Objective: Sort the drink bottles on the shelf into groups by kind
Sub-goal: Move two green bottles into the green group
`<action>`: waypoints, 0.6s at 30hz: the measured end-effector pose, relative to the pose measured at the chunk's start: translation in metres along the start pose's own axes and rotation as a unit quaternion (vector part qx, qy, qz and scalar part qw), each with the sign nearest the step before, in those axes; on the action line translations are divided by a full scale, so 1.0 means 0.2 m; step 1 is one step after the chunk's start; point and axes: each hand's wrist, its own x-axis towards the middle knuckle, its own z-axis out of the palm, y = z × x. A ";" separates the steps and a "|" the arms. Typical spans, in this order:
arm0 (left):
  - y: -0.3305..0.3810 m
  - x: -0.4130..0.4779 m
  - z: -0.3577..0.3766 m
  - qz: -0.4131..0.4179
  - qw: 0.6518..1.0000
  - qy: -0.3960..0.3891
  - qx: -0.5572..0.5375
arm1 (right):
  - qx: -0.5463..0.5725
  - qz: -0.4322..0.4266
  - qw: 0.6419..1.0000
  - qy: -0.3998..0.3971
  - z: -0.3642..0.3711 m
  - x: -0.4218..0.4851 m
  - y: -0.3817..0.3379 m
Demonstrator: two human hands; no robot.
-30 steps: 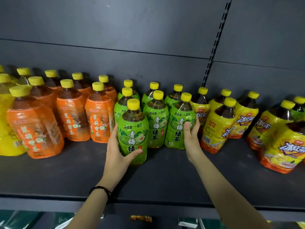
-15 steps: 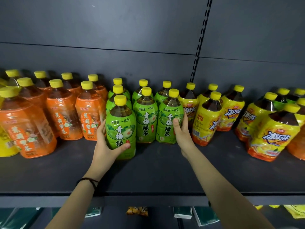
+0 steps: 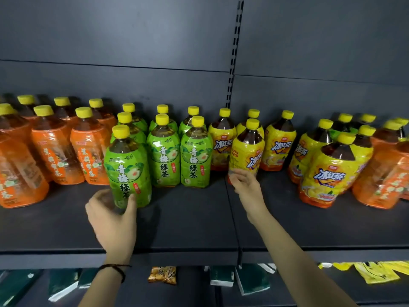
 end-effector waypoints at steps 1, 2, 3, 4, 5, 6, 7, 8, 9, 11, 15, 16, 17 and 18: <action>0.02 -0.05 0.02 -0.001 1.000 0.006 -0.006 | -0.001 -0.003 1.000 -0.001 -0.05 0.00 0.00; 0.04 -0.10 0.05 -0.006 1.000 -0.005 -0.019 | -0.002 -0.007 1.000 -0.003 -0.09 0.00 0.00; 0.07 -0.15 0.09 -0.011 0.999 -0.026 -0.032 | -0.003 -0.013 1.000 -0.005 -0.13 0.00 0.01; 0.10 -0.19 0.14 -0.011 0.998 -0.053 -0.039 | -0.005 -0.016 1.000 -0.004 -0.18 -0.01 0.02; 0.14 -0.23 0.19 -0.002 0.996 -0.079 -0.042 | -0.006 -0.018 1.000 0.001 -0.23 -0.01 0.02; 0.18 -0.27 0.25 0.013 0.994 -0.101 -0.043 | -0.002 -0.019 1.000 0.012 -0.28 -0.01 0.02; 0.23 -0.31 0.31 0.025 0.991 -0.119 -0.047 | 0.008 -0.021 0.999 0.026 -0.33 -0.02 0.02; 0.27 -0.35 0.38 0.034 0.988 -0.138 -0.054 | 0.019 -0.024 0.999 0.043 -0.39 -0.02 0.02; 0.32 -0.38 0.45 0.042 0.985 -0.155 -0.061 | 0.029 -0.029 0.997 0.061 -0.45 -0.03 0.03; 0.42 -0.44 0.60 0.051 0.979 -0.188 -0.067 | 0.032 -0.047 0.994 0.093 -0.57 -0.05 0.05; 0.55 -0.47 0.89 0.032 0.967 -0.231 -0.106 | 0.033 -0.095 0.984 0.145 -0.83 -0.06 0.09; 0.58 -0.47 0.95 0.021 0.965 -0.233 -0.116 | 0.026 -0.111 0.982 0.151 -0.88 -0.06 0.09; 0.59 -0.47 1.00 0.006 0.964 -0.233 -0.128 | 0.013 -0.126 0.980 0.153 -0.93 -0.05 0.09; 0.62 -0.48 1.04 -0.012 0.962 -0.232 -0.142 | 0.001 -0.140 0.978 0.155 -0.96 -0.05 0.09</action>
